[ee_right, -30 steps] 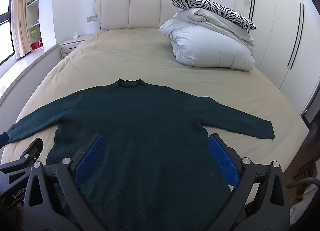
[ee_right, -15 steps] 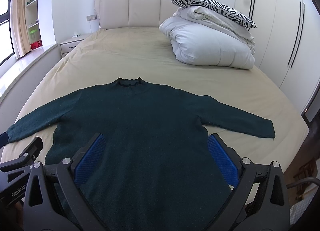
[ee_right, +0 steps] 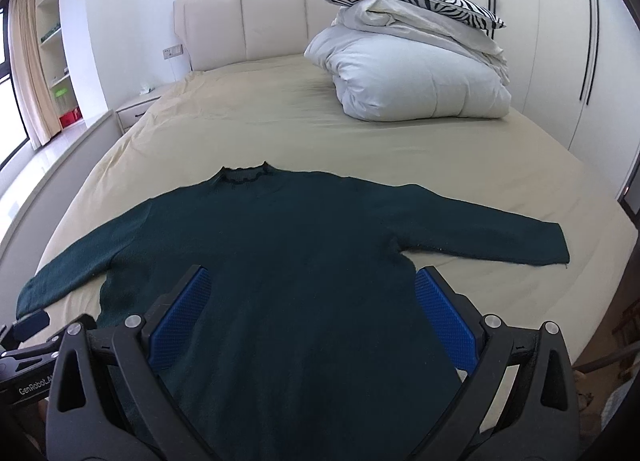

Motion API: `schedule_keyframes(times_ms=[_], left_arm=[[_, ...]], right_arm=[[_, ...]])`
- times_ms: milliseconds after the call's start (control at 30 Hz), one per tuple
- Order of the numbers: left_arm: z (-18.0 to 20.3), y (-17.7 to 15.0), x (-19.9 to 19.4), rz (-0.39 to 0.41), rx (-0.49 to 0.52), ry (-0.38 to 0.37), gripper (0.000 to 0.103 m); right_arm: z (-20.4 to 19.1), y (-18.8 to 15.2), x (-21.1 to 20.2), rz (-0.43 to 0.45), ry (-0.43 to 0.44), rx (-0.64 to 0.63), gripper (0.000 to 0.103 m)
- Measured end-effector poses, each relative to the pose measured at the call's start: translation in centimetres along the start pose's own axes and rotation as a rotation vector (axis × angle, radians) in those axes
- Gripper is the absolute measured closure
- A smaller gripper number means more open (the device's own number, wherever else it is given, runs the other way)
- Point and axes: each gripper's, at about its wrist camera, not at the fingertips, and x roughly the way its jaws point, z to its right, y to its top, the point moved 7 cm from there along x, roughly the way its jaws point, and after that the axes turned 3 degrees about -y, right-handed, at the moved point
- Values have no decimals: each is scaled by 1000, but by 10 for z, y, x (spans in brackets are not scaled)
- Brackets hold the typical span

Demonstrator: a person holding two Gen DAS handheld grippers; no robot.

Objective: Fold small clothes
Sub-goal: 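Grasp the sweater sleeve cuff with the right gripper and lift it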

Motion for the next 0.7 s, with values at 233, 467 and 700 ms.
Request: schedule_keyframes(times_ms=[233, 467, 700], left_arm=[[22, -1, 30, -47, 23, -111, 0], [34, 19, 43, -33, 15, -106, 0], [47, 38, 67, -68, -26, -208, 0]], right_arm=[[179, 8, 68, -35, -69, 325, 19], [359, -41, 138, -171, -78, 758, 36], [435, -70, 176, -175, -90, 946, 36]])
